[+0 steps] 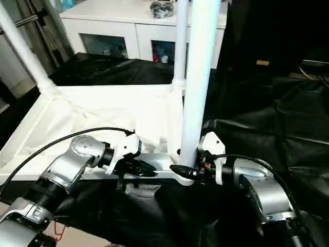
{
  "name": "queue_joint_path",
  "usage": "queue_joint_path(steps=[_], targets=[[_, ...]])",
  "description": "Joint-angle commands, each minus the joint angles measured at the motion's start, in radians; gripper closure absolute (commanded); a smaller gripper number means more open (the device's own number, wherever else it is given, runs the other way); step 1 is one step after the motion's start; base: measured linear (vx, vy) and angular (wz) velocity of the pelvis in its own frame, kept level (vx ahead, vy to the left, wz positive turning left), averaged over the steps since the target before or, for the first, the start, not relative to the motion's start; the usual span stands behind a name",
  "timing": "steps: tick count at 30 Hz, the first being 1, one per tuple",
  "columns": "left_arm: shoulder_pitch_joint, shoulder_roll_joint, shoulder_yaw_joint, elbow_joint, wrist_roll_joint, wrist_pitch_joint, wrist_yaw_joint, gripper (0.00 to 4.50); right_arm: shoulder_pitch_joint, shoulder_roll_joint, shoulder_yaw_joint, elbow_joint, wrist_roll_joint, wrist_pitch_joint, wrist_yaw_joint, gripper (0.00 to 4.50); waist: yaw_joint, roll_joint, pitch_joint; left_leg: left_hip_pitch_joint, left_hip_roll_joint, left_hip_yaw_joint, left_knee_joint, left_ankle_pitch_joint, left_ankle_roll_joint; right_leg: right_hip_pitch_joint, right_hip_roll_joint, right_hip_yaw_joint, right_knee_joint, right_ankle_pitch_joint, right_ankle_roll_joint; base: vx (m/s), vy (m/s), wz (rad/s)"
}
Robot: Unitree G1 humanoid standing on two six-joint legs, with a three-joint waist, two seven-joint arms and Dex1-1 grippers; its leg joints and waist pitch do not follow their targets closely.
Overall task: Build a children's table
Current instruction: Rotate leg to tighten
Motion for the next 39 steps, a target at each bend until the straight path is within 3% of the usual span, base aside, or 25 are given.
queue_joint_path(steps=[1,6,8,12,14,16,18,21,24,27,31,32,35,39], targets=[[-0.013,-0.039,0.006,-0.010,-0.003,0.015,0.086,4.50,0.021,0.049,0.076,-0.028,0.027,0.034,0.017,2.13,-0.003,-0.015,-0.054,0.011,0.038,-0.008,-0.067,-0.171,0.078,0.042,-0.052,0.037,-0.064,-0.117,-0.258,0.000,0.000,0.00],[-0.054,-0.112,0.035,0.060,0.029,0.039,0.250,4.50,0.006,0.173,0.034,0.074,-0.069,0.044,-0.274,2.14,-0.014,-0.016,-0.046,0.016,0.033,-0.011,-0.078,-0.249,0.027,0.036,-0.054,0.038,-0.081,-0.271,-0.217,0.000,0.000,0.00],[-0.070,-0.146,0.042,0.085,0.040,0.046,0.314,4.50,-0.012,0.230,0.015,0.122,-0.093,0.054,-0.386,2.15,-0.024,-0.020,-0.041,0.018,0.030,-0.013,-0.083,-0.284,0.003,0.032,-0.053,0.038,-0.090,-0.360,-0.180,0.000,0.000,0.00],[-0.087,-0.202,0.044,0.109,0.050,0.047,0.393,4.50,-0.049,0.322,-0.008,0.181,-0.119,0.078,-0.542,2.31,-0.040,-0.020,-0.039,0.018,0.027,-0.018,-0.088,-0.335,-0.008,0.028,-0.054,0.036,-0.102,-0.436,-0.147,0.000,0.000,0.00],[-0.086,-0.230,0.016,0.112,0.072,0.043,0.409,4.50,-0.091,0.382,-0.023,0.246,-0.157,0.076,-0.673,2.31,-0.053,-0.012,-0.036,0.018,0.025,-0.024,-0.092,-0.379,-0.024,0.024,-0.053,0.032,-0.106,-0.477,-0.131,0.000,0.000,0.00],[-0.083,-0.240,0.006,0.106,0.075,0.045,0.401,4.50,-0.103,0.396,-0.014,0.262,-0.168,0.035,-0.677,2.31,-0.062,-0.014,-0.036,0.019,0.025,-0.027,-0.093,-0.411,-0.025,0.023,-0.053,0.031,-0.111,-0.492,-0.118,0.000,0.000,0.00],[-0.083,-0.240,-0.001,0.102,0.076,0.039,0.387,4.50,-0.108,0.409,-0.026,0.259,-0.143,0.030,-0.649,1.82,-0.063,-0.014,-0.036,0.021,0.025,-0.025,-0.092,-0.428,-0.017,0.019,-0.053,0.033,-0.115,-0.497,-0.116,0.000,0.000,0.00],[-0.084,-0.231,-0.003,0.108,0.077,0.029,0.375,4.50,-0.111,0.409,-0.039,0.245,-0.114,0.051,-0.613,1.67,-0.061,-0.016,-0.039,0.016,0.027,-0.024,-0.094,-0.407,-0.004,0.023,-0.052,0.035,-0.110,-0.440,-0.129,0.000,0.000,0.00],[-0.077,-0.199,-0.009,0.103,0.073,0.014,0.324,4.50,-0.107,0.364,-0.017,0.217,-0.136,0.031,-0.564,1.26,-0.063,-0.016,-0.042,0.011,0.029,-0.023,-0.094,-0.378,0.001,0.028,-0.051,0.037,-0.103,-0.380,-0.149,0.000,0.000,0.00],[-0.070,-0.168,-0.014,0.094,0.074,-0.003,0.278,4.50,-0.093,0.305,0.004,0.170,-0.120,0.036,-0.473,1.23,-0.061,-0.017,-0.046,0.009,0.030,-0.019,-0.090,-0.324,0.017,0.034,-0.051,0.039,-0.095,-0.288,-0.178,0.000,0.000,0.00],[-0.056,-0.113,-0.020,0.082,0.061,-0.036,0.188,4.50,-0.044,0.189,0.030,0.057,-0.055,0.042,-0.273,1.23,-0.051,-0.021,-0.055,0.006,0.031,-0.012,-0.076,-0.216,0.067,0.045,-0.050,0.040,-0.078,-0.127,-0.222,0.028,-0.007,0.02],[-0.052,-0.101,-0.021,0.075,0.054,-0.039,0.161,4.50,-0.032,0.158,0.034,0.033,-0.037,0.040,-0.218,1.23,-0.047,-0.016,-0.058,0.003,0.031,-0.013,-0.073,-0.171,0.085,0.048,-0.051,0.039,-0.069,-0.062,-0.240,0.057,-0.015,0.02],[-0.046,-0.072,-0.021,0.056,0.034,-0.051,0.093,4.50,-0.004,0.072,0.052,-0.019,-0.010,0.040,-0.073,1.23,-0.033,-0.015,-0.060,0.005,0.034,-0.010,-0.063,-0.125,0.122,0.051,-0.049,0.036,-0.058,0.041,-0.275,0.037,-0.009,0.01],[-0.038,-0.036,-0.021,0.046,0.021,-0.077,0.039,4.50,-0.002,0.002,0.062,-0.031,0.001,0.049,0.018,1.23,-0.019,-0.013,-0.058,0.008,0.037,-0.008,-0.063,-0.133,0.124,0.047,-0.050,0.034,-0.058,0.007,-0.283,0.000,0.000,0.00]])
